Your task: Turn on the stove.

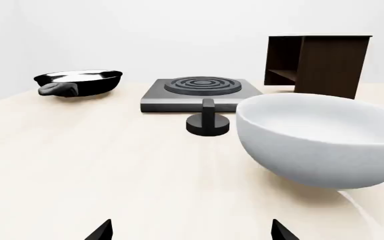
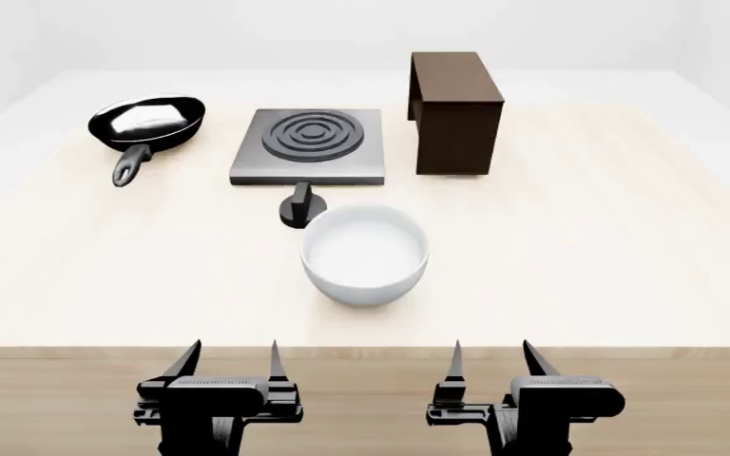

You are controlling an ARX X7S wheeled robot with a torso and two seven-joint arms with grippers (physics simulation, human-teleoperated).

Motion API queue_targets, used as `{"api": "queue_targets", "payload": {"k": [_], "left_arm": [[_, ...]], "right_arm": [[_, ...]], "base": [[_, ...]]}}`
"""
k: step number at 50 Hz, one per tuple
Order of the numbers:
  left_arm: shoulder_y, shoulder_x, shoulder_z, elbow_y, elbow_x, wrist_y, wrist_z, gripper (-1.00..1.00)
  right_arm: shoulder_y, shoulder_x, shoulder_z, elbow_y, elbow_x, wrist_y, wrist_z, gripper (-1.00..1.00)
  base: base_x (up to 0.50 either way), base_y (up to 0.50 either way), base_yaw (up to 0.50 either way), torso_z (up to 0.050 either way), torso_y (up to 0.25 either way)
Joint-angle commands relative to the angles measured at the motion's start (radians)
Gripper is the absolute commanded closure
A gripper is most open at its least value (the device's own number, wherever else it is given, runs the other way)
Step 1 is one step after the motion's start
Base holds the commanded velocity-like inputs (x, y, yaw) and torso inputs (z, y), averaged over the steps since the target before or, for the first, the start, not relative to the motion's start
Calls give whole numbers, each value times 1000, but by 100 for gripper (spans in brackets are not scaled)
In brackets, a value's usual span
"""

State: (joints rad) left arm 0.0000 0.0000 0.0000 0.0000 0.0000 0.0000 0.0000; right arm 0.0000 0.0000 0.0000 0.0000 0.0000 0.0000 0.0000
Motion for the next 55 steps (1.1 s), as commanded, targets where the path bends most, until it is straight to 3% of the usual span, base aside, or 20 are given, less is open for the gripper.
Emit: {"api": "queue_targets", "payload": {"k": [1,22,55], "left_arm": [[-1,-13,15,-2,-13,2,-15,-100],[-5,-63,76,-11,-61,8,-72,-100],[-3,-103,120,2,-98,12,-117,-100]], "right_arm": [[3,15,-18,9,15,-7,18,-100],[5,63,-78,6,55,-7,81,-100],[2,102,-127,-8,94,-8,122,-100]], "base": [[0,0,0,0,0],[0,36,0,0,0],[0,495,0,0,0]]}}
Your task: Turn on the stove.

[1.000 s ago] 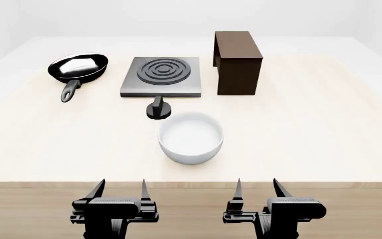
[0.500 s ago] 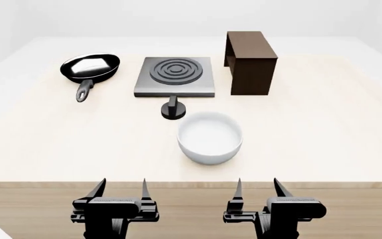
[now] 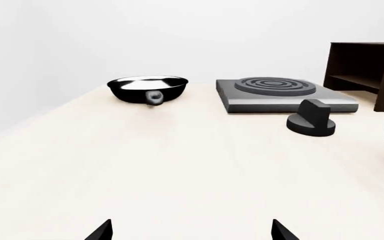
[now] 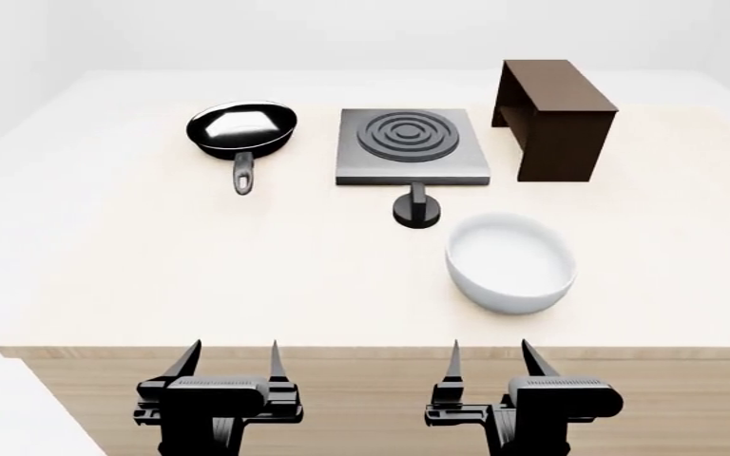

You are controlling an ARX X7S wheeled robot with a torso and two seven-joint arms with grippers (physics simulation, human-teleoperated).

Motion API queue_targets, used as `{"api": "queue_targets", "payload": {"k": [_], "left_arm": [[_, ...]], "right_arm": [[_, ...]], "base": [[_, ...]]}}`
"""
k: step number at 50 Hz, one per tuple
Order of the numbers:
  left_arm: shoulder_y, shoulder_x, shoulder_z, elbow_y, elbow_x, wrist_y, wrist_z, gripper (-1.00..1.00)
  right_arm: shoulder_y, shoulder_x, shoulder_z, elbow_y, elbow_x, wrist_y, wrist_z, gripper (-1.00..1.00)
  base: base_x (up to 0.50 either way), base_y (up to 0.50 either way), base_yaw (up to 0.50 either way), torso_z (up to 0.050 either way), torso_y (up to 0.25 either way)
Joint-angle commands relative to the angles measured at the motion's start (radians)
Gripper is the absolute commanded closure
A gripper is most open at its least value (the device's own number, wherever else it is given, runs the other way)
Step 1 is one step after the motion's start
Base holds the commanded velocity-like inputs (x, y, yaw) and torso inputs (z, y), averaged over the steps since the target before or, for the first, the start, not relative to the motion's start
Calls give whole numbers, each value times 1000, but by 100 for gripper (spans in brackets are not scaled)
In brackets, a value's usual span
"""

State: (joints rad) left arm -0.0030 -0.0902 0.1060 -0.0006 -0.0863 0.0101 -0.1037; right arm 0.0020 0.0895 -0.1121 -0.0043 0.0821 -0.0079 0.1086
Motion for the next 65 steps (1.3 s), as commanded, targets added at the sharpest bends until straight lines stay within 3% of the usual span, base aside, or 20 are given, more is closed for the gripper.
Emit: {"api": "queue_targets", "payload": {"k": [1,37,49,65], "left_arm": [[-2,-14,15,0,-11,3,-16,-100],[-3,-43,52,3,-36,13,-51,-100],[-3,-50,63,2,-43,15,-59,-100],[-5,-61,74,3,-53,16,-71,-100]], "right_arm": [[0,13,-17,-4,13,1,15,-100],[2,44,-52,-9,43,-6,46,-100],[4,50,-63,-9,64,-11,45,-100],[9,59,-79,0,67,-17,57,-100]], "base": [[0,492,0,0,0],[0,489,0,0,0],[10,9,0,0,0],[459,0,0,0,0]]}}
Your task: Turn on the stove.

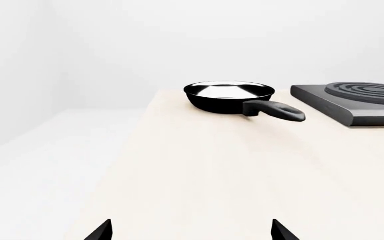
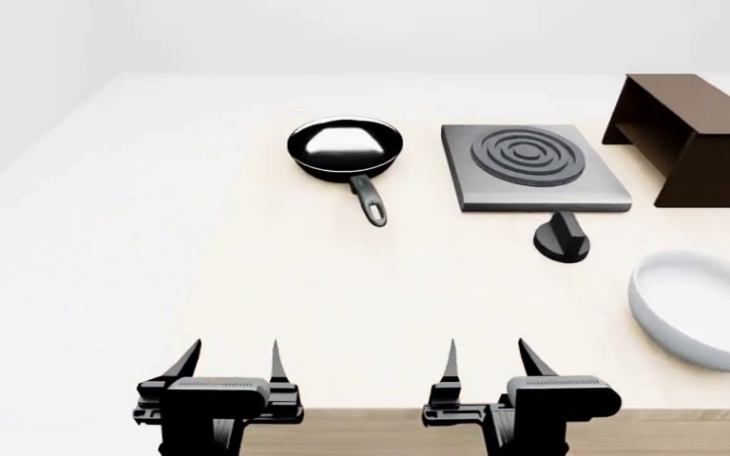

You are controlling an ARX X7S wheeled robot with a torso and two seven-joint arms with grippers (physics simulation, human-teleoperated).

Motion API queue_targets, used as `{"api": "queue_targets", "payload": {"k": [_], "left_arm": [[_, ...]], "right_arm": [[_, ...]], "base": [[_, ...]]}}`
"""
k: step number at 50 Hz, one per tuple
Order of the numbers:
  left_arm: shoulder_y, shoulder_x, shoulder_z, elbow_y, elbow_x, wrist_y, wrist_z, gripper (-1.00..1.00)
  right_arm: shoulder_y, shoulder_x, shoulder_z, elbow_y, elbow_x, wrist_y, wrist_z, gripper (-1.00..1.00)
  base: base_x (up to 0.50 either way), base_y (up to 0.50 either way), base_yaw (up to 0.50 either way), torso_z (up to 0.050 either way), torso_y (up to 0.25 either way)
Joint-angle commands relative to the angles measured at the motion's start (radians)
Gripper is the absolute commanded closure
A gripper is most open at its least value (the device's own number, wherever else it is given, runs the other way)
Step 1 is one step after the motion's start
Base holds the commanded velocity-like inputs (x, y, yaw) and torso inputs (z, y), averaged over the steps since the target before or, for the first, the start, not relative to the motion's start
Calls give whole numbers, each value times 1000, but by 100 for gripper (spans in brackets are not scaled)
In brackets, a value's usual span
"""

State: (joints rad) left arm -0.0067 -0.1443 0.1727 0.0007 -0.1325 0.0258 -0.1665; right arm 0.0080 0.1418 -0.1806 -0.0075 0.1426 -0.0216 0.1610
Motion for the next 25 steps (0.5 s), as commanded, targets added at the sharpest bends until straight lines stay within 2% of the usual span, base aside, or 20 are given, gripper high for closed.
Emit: {"api": "queue_targets", "payload": {"k": [1,25], "left_arm": [[-2,-7,8,-2,-6,3,-8,-100],[-3,-21,22,1,-19,7,-24,-100]], "right_arm": [[3,7,-12,2,6,-2,5,-100],[6,18,-28,5,6,-6,33,-100]], "base": [[465,0,0,0,0],[450,0,0,0,0]]}}
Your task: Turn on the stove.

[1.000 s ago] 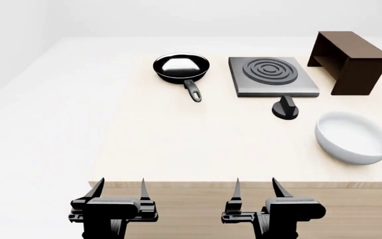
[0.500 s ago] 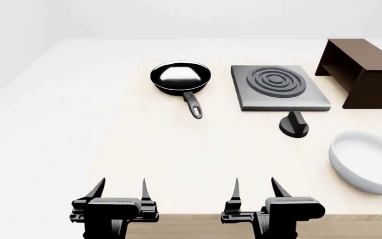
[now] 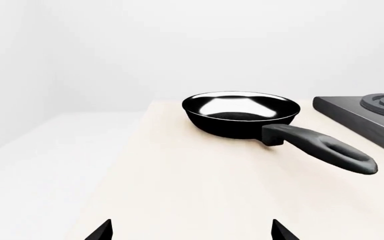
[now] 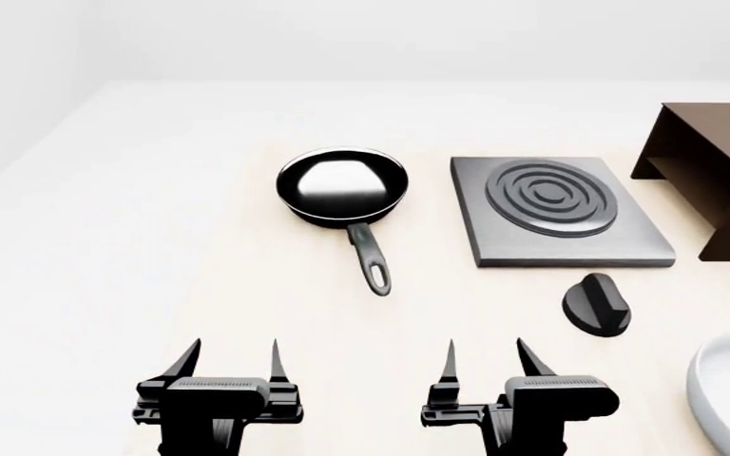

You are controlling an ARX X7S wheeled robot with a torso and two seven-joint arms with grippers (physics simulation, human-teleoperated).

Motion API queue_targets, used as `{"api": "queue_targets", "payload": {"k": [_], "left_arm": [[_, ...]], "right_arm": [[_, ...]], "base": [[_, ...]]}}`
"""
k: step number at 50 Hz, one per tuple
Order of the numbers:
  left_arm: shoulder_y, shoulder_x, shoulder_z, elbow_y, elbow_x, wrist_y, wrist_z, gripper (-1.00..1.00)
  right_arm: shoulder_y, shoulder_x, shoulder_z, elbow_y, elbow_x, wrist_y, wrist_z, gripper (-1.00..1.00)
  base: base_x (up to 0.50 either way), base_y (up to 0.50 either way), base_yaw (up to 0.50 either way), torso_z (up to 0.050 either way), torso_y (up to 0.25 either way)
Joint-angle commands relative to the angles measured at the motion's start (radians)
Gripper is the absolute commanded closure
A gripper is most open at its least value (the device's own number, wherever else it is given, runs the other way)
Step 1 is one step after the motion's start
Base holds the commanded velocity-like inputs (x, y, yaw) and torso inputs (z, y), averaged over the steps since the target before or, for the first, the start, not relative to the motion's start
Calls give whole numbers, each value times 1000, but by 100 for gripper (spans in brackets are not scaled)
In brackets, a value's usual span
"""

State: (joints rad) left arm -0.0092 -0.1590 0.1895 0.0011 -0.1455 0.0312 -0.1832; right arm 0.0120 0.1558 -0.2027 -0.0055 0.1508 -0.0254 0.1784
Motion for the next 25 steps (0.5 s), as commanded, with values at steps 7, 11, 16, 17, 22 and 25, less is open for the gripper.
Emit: {"api": "queue_targets", "payload": {"k": [7,11,16,17,22,25], "left_arm": [[1,-11,9,8,-9,-2,-13,-100],[0,-12,11,10,-13,-4,-15,-100],[0,-13,19,9,-11,-3,-16,-100],[-2,-14,18,6,-14,-1,-16,-100],[-7,-13,24,-8,-14,4,-17,-100],[-8,-14,27,-11,-15,4,-17,-100]], "right_arm": [[1,11,-6,-8,0,4,24,-100],[18,13,1,-14,-2,34,44,-100],[87,14,18,47,13,90,54,-100],[100,14,21,65,14,96,55,-100],[152,14,43,146,34,99,56,-100],[182,16,55,186,43,100,58,-100]], "base": [[62,0,0,0,0],[0,0,0,0,0],[0,0,0,0,0],[0,0,0,0,0],[0,0,0,0,0],[0,0,0,0,0]]}}
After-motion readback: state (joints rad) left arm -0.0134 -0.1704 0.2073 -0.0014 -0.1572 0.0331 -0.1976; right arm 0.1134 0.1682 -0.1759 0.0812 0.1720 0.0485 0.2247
